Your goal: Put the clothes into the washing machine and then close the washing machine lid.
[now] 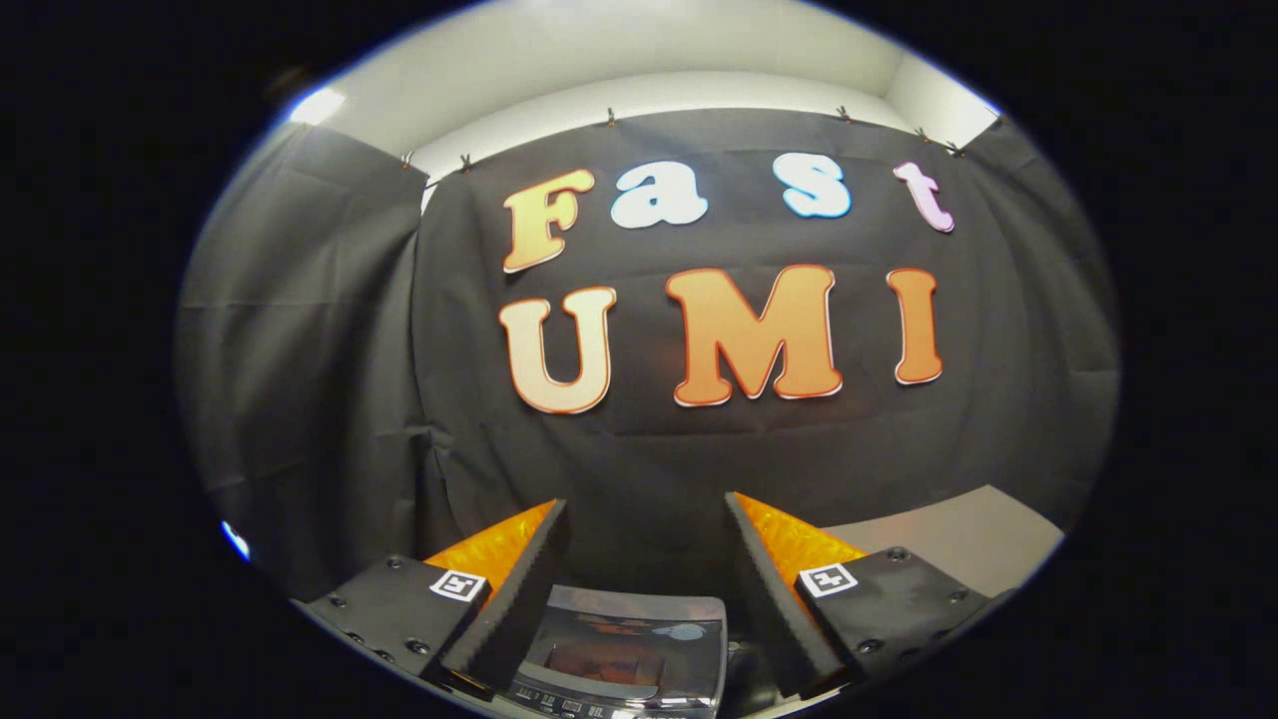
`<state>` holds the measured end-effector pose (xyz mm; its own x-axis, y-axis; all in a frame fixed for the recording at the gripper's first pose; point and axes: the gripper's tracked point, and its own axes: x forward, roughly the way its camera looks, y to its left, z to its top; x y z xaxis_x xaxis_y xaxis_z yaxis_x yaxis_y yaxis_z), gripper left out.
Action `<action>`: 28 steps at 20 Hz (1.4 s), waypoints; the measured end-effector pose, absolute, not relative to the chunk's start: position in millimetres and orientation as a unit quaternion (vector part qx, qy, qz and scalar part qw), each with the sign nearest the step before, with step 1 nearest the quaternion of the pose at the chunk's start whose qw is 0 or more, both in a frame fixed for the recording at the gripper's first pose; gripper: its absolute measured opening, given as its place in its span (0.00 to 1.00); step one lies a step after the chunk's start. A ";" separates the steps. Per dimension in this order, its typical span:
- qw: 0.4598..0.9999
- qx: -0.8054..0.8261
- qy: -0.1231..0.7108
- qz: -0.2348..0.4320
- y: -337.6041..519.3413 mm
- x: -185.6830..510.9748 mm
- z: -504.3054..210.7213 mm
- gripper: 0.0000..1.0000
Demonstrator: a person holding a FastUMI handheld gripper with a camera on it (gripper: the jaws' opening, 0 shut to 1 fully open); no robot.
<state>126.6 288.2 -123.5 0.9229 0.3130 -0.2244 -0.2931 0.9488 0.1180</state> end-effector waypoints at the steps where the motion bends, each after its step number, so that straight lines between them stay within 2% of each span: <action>1: 0.980 0.044 0.118 0.154 277.2 123.0 -114.3 0.98; 14: 0.991 0.010 0.067 0.115 105.3 52.7 -31.3 0.98; 22: 0.996 0.008 0.056 0.072 19.4 14.6 -18.7 0.98; 28: 0.998 -0.008 0.054 0.041 -12.4 -6.9 -24.7 0.98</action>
<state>-6.9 -12.4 -24.7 0.9907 0.0818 -0.1086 -0.0836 0.9964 -0.0120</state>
